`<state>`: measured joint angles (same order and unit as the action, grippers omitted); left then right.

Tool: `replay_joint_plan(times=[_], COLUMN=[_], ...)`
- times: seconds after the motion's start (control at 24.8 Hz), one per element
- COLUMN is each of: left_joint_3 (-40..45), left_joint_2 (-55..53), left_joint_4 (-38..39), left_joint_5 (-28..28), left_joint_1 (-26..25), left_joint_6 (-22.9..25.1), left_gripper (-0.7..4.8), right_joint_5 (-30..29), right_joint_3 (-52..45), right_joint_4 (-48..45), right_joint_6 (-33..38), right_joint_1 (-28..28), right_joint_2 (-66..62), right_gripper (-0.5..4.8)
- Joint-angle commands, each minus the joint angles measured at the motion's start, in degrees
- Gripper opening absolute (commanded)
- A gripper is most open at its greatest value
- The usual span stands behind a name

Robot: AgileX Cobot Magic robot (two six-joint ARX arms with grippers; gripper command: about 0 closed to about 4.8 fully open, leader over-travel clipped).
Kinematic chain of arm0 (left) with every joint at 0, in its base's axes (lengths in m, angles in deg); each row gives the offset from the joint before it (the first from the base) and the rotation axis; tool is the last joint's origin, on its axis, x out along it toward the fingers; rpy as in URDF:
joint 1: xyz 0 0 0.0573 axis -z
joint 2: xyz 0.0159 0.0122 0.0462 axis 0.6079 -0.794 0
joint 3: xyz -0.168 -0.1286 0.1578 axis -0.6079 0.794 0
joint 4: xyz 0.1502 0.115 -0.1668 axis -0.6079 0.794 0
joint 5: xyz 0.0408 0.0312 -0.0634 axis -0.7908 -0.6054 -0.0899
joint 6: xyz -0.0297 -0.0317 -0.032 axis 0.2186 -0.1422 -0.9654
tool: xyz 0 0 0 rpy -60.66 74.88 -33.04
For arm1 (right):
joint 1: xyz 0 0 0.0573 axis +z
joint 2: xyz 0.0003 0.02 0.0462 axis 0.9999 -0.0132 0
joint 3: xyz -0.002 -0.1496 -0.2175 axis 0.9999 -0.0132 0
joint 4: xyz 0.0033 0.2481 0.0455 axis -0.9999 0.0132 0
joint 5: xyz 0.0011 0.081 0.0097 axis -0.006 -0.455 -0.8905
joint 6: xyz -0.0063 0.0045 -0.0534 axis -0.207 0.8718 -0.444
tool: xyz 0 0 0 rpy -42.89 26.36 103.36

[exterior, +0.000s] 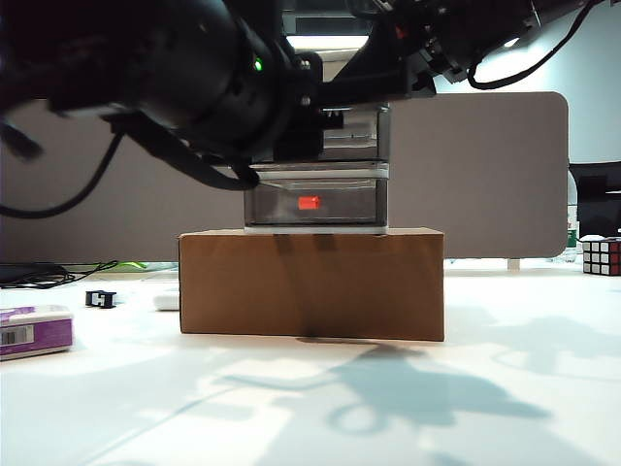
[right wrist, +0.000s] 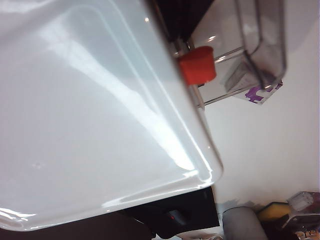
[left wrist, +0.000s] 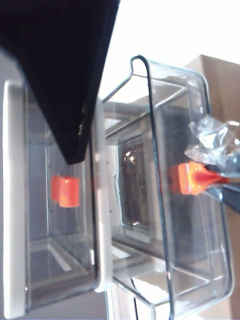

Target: Open the second layer of the drawer on the table, pick up a pack of napkins on the table and put it in, and finally close the drawer.

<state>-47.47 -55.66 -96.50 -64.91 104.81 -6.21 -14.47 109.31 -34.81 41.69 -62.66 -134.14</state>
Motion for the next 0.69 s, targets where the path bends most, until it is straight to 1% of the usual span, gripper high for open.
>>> replay_joint_plan(times=[0.04,0.24,0.44,0.48,0.53,0.57,0.61,0.69], left_joint_3=[1.81,4.55,5.42,5.42,5.42,5.42,5.55,5.7], left_joint_2=[2.01,3.98,4.24,4.24,4.48,4.66,4.94,5.6], left_joint_4=[-0.07,-0.04,-0.07,-0.04,-0.04,0.11,0.11,0.37], left_joint_5=[-2.6,-5.11,-7.06,-7.21,-7.41,-7.67,-8.24,-10.03], left_joint_1=[2.36,5.42,6.4,6.93,7.85,8.26,9.07,10.84], left_joint_6=[0.02,0.02,0.0,0.02,0.04,0.04,0.11,0.28], left_gripper=[-0.06,-0.06,-0.05,0.13,1.13,1.59,1.94,1.98], right_joint_5=[0.46,0.44,0.39,0.39,0.13,0.17,0.15,0.13], right_joint_3=[0.39,0.39,0.39,0.39,0.39,0.39,0.39,0.39], right_joint_4=[-1.16,-1.14,-1.14,-1.14,-1.11,-1.11,-1.11,-1.11], right_joint_6=[-0.13,-0.07,0.09,0.09,0.09,0.09,0.09,0.09], right_joint_1=[0.0,0.0,0.0,0.0,0.0,0.0,0.0,0.0], right_joint_2=[0.17,0.17,0.17,0.17,0.17,0.17,0.17,0.17], right_gripper=[-0.05,-0.05,-0.05,-0.05,-0.05,-0.05,-0.05,-0.05])
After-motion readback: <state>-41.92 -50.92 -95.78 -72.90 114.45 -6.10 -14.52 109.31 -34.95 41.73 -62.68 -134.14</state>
